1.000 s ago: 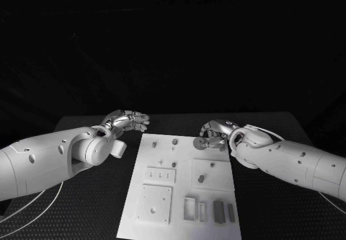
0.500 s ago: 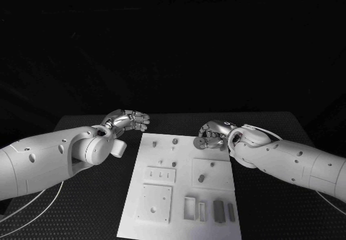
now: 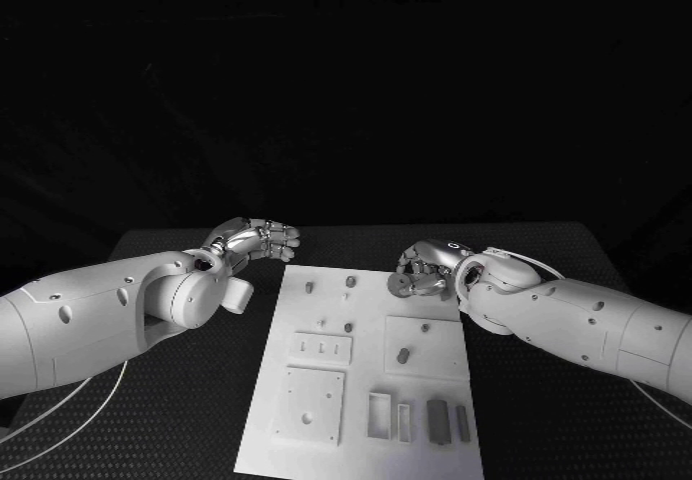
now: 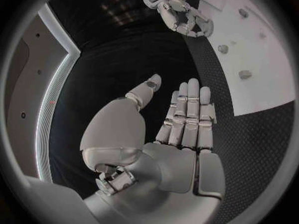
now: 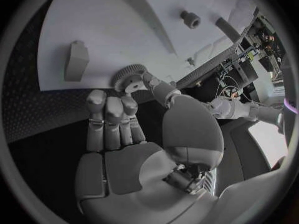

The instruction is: Assemble the parts on the task board

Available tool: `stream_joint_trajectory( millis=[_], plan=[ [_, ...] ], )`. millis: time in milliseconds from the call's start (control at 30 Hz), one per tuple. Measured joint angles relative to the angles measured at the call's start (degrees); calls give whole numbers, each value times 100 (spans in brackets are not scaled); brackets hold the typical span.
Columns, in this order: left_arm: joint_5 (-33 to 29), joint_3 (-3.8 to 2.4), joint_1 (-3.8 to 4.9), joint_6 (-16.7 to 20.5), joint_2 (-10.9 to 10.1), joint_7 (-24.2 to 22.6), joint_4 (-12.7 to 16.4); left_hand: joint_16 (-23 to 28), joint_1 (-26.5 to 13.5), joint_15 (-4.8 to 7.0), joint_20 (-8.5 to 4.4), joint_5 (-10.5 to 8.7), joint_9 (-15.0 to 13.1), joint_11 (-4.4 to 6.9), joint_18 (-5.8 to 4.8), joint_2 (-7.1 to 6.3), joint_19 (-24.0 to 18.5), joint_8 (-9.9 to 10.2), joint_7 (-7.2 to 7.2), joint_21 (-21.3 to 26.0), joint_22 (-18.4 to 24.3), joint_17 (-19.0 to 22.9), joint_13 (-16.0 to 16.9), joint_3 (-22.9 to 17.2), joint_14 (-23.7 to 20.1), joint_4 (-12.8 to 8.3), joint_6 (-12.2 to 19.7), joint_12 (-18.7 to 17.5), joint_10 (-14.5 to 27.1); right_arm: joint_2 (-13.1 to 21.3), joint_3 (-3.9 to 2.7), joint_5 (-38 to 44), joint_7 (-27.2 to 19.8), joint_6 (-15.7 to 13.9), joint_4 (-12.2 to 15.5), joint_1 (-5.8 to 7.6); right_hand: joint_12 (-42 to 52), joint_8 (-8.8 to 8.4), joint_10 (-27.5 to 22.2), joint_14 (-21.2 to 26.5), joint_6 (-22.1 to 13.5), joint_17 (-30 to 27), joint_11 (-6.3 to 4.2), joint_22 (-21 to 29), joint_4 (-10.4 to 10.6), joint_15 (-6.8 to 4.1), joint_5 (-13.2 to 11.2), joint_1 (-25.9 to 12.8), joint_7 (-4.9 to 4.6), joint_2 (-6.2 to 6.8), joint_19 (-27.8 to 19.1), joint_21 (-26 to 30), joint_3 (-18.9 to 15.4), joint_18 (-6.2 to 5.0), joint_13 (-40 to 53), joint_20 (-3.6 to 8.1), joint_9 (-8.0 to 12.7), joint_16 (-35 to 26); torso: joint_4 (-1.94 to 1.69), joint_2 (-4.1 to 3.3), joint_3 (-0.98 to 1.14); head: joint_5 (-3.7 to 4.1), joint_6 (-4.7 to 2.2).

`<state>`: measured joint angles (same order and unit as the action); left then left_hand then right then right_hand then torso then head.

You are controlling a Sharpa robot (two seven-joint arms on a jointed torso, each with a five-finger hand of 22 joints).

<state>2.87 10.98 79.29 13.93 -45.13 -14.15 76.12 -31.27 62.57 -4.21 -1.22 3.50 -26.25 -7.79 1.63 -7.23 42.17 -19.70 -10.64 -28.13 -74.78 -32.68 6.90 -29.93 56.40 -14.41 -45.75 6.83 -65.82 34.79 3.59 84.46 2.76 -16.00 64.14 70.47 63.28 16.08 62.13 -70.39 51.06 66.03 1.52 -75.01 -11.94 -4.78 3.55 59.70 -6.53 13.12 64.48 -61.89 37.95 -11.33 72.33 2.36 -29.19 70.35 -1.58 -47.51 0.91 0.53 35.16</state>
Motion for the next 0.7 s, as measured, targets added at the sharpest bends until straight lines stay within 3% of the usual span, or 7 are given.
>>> stream_joint_trajectory(
  millis=[200, 433, 700],
  plan=[
    [1, 0, 0, 0, -1, 0, 0, 0, 0, 0, 0, 0, -5, 0, 0, 0, 0, 0, 0, 0, 0, -5, 0, 0, 0, 0, 0, 0, 0, -5, -5, 8, -14, 15, -23, -2, 12, 17, 0, 0, 0, 0, 0, 0, 4, 1, 0, 52, 0, -52, 13, 0, 28, 0, -13, 11, -13, 0, 1, 0, 1, 12, 1],
    [2, 0, 0, 0, -5, 3, -5, 0, 0, 0, 0, 0, -5, 0, 0, 0, 0, 0, 0, 0, 1, -4, 0, 0, 0, 0, 0, 0, 0, -1, -9, 65, -41, 17, -19, -11, 35, 17, 0, 0, 0, -1, 0, 0, -254, 2, -27, 468, 0, -144, 9, 1, 381, 0, -60, 15, -10, 0, 4, 1, 7, -4, 6],
    [4, 0, 0, 0, -3, 6, -5, 0, 0, 0, 0, 0, -4, 0, 0, 0, 0, 0, 0, 0, -2, -4, 0, 0, 0, 0, 0, 0, 0, -15, 2, 284, -50, -93, 6, -50, 57, 3, 0, 7, 0, 5, 0, 0, -348, 9, -27, 533, 0, -137, -1, -24, 476, 0, -98, 25, -5, 10, 4, 1, 10, -18, 16]
  ],
)
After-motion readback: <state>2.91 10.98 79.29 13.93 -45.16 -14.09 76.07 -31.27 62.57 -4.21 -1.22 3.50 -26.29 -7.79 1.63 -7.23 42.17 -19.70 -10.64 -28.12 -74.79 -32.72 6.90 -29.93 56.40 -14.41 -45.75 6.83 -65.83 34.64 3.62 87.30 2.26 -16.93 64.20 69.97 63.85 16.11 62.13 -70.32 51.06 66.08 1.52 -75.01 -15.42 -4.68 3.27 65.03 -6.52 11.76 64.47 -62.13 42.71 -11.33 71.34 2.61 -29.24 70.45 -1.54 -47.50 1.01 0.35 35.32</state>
